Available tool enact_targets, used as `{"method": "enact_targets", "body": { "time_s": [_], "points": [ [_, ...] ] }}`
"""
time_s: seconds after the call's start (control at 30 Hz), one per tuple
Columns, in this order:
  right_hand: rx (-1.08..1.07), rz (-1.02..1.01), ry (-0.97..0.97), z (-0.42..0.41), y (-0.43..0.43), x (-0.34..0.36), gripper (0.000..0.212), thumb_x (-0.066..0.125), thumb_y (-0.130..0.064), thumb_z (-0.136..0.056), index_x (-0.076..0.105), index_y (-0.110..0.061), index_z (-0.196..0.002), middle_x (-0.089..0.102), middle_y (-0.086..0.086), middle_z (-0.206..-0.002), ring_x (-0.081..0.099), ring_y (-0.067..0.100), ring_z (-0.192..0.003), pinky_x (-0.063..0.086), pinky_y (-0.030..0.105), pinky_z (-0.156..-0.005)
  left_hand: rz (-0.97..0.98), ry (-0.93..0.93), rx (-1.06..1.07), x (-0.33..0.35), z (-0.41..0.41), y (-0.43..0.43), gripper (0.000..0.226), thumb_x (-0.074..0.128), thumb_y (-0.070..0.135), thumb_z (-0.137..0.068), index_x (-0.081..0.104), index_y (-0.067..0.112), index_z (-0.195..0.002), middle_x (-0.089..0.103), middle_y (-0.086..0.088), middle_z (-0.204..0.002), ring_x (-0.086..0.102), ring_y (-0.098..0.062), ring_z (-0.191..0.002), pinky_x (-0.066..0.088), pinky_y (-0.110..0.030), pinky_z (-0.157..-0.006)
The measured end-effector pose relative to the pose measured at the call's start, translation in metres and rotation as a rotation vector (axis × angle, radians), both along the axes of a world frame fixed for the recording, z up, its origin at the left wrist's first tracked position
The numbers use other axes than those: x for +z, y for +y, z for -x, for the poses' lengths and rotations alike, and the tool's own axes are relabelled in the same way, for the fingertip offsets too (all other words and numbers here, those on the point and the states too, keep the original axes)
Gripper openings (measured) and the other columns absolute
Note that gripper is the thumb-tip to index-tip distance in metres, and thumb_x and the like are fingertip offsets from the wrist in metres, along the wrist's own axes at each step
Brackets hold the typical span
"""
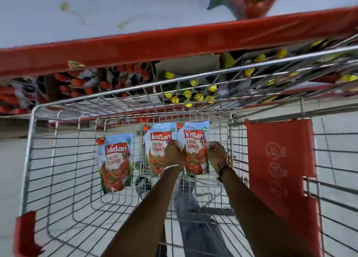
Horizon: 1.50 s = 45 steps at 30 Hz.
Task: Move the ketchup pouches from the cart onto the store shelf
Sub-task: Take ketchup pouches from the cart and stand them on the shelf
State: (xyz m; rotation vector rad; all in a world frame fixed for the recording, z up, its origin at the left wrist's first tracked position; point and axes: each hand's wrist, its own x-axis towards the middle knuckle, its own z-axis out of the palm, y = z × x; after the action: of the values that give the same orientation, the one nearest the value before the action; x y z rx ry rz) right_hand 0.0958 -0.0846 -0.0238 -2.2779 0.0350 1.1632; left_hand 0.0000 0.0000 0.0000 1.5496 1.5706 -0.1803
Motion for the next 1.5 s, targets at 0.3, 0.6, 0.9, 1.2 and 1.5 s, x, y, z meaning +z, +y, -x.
{"method": "enact_targets", "body": {
  "time_s": [0.3,0.6,0.9,1.2,1.5],
  "points": [
    [-0.121,-0.046,-0.02,-0.005,-0.015,-0.018,0.034,0.045,0.003,-0.083,0.058,-0.021,-0.063,0.066,0.011,-0.086,0.061,0.028,-0.085,0.052,0.04,-0.083,0.074,-0.025,0.035,-0.008,-0.002,0.01,0.018,0.061,0.008,-0.079,0.062,-0.004,-0.091,0.067,-0.024,-0.104,0.061,-0.036,-0.1,0.047,-0.036,-0.086],
    [-0.027,-0.345,-0.035,0.023,-0.014,0.079,0.018,0.046,-0.001,-0.091,0.062,-0.007,-0.085,0.064,0.007,-0.084,0.062,0.026,-0.085,0.05,0.042,-0.085,0.012,-0.151,0.164,0.085,0.037,0.014,0.007,0.065,0.006,-0.073,0.061,0.002,-0.07,0.068,-0.028,-0.094,0.062,-0.037,-0.092,0.047,-0.038,-0.076],
    [0.214,-0.642,-0.159,0.05,0.011,0.228,0.021,0.043,-0.012,-0.095,0.061,-0.009,-0.103,0.066,-0.002,-0.099,0.064,-0.003,-0.085,0.054,0.019,-0.073,-0.23,-0.413,0.187,0.22,0.088,0.031,0.037,0.061,0.007,-0.074,0.039,0.022,-0.048,0.051,-0.002,-0.055,0.048,-0.023,-0.063,0.038,-0.031,-0.06],
    [0.268,-0.916,-0.329,0.057,0.055,0.347,0.017,0.046,-0.014,-0.094,0.063,-0.015,-0.098,0.067,-0.006,-0.099,0.063,-0.004,-0.085,0.051,0.01,-0.072,-0.409,-0.745,0.232,0.329,0.114,0.076,0.046,0.063,-0.011,-0.071,0.052,0.031,-0.054,0.058,0.005,-0.063,0.056,-0.019,-0.069,0.05,-0.037,-0.07],
    [0.122,-1.014,-0.619,0.029,0.143,0.422,0.016,0.048,-0.016,-0.093,0.062,-0.007,-0.094,0.064,0.01,-0.094,0.063,0.027,-0.089,0.055,0.042,-0.08,-0.56,-0.935,0.214,0.415,0.081,0.148,0.031,0.067,0.01,-0.07,0.057,0.036,-0.056,0.061,0.002,-0.067,0.059,-0.024,-0.076,0.055,-0.052,-0.079]
  ]
}}
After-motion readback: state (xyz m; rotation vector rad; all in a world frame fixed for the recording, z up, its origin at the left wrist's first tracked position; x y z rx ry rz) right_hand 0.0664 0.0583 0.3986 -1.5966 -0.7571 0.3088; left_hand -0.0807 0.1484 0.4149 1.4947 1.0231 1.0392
